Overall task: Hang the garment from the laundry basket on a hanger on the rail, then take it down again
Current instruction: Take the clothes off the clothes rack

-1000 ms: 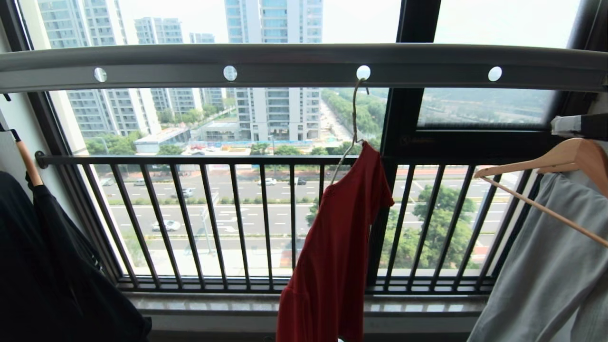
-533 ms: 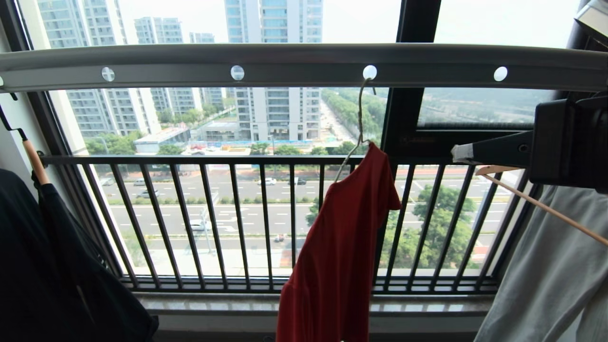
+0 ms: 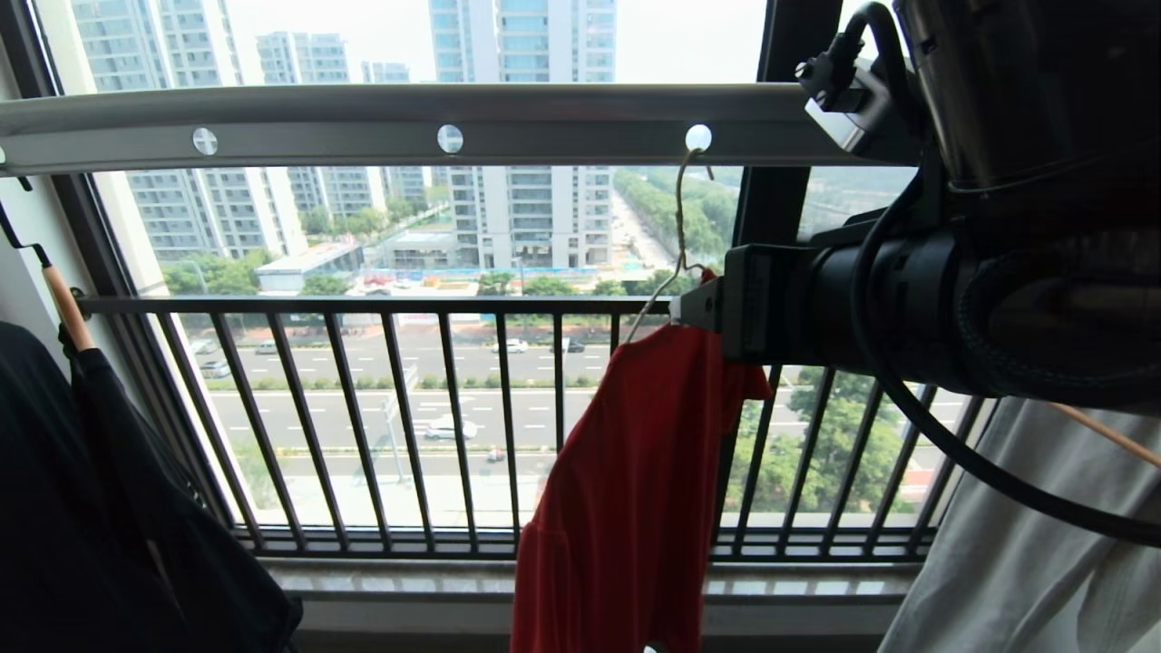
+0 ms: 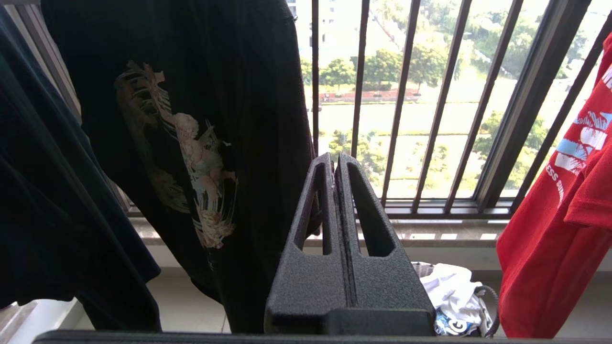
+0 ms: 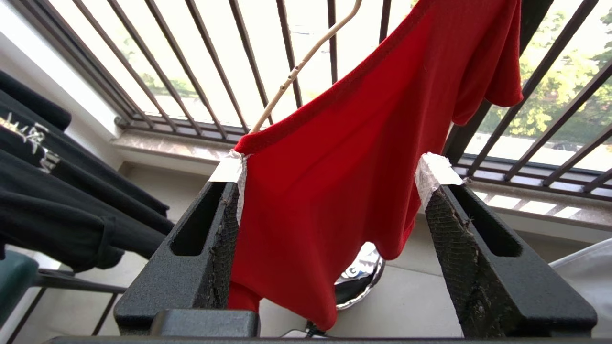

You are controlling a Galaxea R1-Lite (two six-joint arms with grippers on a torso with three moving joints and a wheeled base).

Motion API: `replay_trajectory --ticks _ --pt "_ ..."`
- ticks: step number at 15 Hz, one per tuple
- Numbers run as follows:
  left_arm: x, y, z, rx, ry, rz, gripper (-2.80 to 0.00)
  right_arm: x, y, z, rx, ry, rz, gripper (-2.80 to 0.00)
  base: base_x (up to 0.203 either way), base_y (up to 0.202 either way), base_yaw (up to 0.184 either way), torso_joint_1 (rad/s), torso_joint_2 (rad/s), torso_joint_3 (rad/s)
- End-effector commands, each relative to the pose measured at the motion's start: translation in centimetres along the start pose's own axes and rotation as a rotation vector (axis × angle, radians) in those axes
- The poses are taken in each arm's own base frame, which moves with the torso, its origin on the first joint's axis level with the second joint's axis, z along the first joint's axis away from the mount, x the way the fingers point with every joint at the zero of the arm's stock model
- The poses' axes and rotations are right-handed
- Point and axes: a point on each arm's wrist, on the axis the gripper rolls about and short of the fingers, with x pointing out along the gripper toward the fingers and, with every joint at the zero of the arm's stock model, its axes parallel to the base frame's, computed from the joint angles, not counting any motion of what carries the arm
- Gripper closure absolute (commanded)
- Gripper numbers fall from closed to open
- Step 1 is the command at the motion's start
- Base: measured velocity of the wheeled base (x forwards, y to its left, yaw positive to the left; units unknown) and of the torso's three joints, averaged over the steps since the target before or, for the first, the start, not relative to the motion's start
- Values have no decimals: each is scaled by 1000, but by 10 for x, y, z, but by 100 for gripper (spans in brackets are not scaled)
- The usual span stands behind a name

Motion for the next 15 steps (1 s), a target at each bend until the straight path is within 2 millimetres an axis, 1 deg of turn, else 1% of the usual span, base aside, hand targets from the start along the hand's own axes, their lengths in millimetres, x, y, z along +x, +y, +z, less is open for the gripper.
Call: replay_trajectory --ticks 1,4,6,10,12,13,15 --pt "0 0 0 0 1 1 0 33 19 -9 -36 7 -80 -280 0 0 0 0 0 0" --pt "0 0 0 0 1 1 0 50 29 -9 -58 -15 -141 -280 0 0 0 0 0 0" --pt "0 0 0 0 1 1 0 59 37 -6 -57 -29 -152 -280 0 0 0 0 0 0" --pt "0 0 0 0 1 1 0 77 45 -9 -87 -37 -188 -280 0 0 0 0 0 0" --pt "0 0 0 0 1 1 0 86 46 -11 -97 -32 -204 -280 0 0 0 0 0 0" --pt "0 0 0 0 1 1 0 92 43 -11 -101 -35 -233 -280 0 0 0 0 0 0" --pt "0 0 0 0 1 1 0 96 37 -8 -95 -39 -257 -280 0 0 0 0 0 0"
